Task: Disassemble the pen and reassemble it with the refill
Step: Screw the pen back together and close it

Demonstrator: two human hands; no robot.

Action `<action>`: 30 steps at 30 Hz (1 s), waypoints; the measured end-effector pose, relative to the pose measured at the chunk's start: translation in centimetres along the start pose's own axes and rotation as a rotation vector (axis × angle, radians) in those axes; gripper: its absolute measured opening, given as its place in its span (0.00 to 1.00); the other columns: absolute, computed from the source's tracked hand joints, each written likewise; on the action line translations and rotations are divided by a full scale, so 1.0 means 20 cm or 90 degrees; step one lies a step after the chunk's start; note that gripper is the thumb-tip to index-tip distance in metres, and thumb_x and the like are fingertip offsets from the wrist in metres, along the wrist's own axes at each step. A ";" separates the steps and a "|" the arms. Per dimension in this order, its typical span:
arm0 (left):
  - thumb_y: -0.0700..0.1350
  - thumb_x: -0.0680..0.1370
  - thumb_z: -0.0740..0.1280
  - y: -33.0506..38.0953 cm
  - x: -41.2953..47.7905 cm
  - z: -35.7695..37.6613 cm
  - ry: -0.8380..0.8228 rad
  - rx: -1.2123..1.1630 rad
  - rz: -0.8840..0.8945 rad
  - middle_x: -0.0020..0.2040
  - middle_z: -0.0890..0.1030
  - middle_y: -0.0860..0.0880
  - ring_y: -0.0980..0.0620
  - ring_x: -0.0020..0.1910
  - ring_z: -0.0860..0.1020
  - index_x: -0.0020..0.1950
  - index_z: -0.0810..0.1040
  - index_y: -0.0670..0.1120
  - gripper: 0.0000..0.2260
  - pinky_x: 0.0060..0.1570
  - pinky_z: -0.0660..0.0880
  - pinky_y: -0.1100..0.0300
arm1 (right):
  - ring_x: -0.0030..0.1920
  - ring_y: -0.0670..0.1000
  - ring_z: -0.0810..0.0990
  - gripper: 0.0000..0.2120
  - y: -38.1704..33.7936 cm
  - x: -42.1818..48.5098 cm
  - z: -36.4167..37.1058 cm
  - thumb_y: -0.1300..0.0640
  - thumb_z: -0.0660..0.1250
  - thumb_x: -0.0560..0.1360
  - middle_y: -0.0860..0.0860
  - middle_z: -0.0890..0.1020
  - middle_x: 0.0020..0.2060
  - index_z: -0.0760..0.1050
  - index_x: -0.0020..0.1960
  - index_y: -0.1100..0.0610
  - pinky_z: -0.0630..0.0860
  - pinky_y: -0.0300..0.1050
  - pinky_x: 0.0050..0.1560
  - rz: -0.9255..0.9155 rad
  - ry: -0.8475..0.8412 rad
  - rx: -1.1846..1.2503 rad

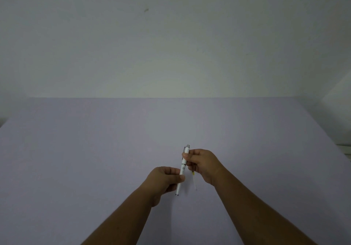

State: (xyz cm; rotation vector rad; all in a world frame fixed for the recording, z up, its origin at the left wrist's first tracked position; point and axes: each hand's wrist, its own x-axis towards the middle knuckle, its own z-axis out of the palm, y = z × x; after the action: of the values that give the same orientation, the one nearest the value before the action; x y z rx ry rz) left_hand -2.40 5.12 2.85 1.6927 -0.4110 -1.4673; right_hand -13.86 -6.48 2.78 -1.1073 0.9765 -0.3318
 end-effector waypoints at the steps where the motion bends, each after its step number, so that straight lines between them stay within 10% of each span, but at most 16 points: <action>1: 0.36 0.72 0.73 0.00 0.01 0.00 0.001 0.004 -0.004 0.37 0.81 0.47 0.51 0.37 0.77 0.44 0.83 0.43 0.03 0.40 0.77 0.62 | 0.31 0.47 0.75 0.04 0.00 0.00 0.00 0.61 0.69 0.73 0.54 0.81 0.34 0.80 0.42 0.62 0.76 0.38 0.36 0.003 0.002 -0.001; 7: 0.37 0.73 0.72 -0.07 0.07 -0.01 0.041 0.006 -0.028 0.41 0.82 0.45 0.50 0.39 0.78 0.45 0.83 0.43 0.03 0.37 0.77 0.63 | 0.36 0.48 0.77 0.07 0.06 0.03 -0.03 0.56 0.67 0.75 0.51 0.81 0.37 0.81 0.47 0.58 0.79 0.43 0.43 0.018 0.060 -0.084; 13: 0.36 0.72 0.73 -0.17 0.20 0.03 0.145 0.015 -0.046 0.37 0.82 0.43 0.48 0.35 0.77 0.39 0.83 0.44 0.04 0.41 0.78 0.57 | 0.46 0.55 0.79 0.09 0.19 0.06 -0.08 0.59 0.61 0.75 0.52 0.81 0.39 0.77 0.38 0.55 0.75 0.45 0.50 0.008 0.207 -0.500; 30: 0.44 0.72 0.73 -0.18 0.30 0.16 0.272 0.197 -0.013 0.42 0.81 0.52 0.56 0.39 0.78 0.52 0.81 0.46 0.10 0.32 0.69 0.71 | 0.48 0.56 0.82 0.06 0.37 0.11 -0.04 0.54 0.65 0.72 0.55 0.84 0.44 0.73 0.36 0.52 0.79 0.47 0.50 0.050 0.218 -0.514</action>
State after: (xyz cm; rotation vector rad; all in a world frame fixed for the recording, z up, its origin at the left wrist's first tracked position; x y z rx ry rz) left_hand -4.71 1.70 -3.65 2.1998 -0.3993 -1.0500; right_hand -14.97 -5.14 -4.77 -1.7675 1.5192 -0.0478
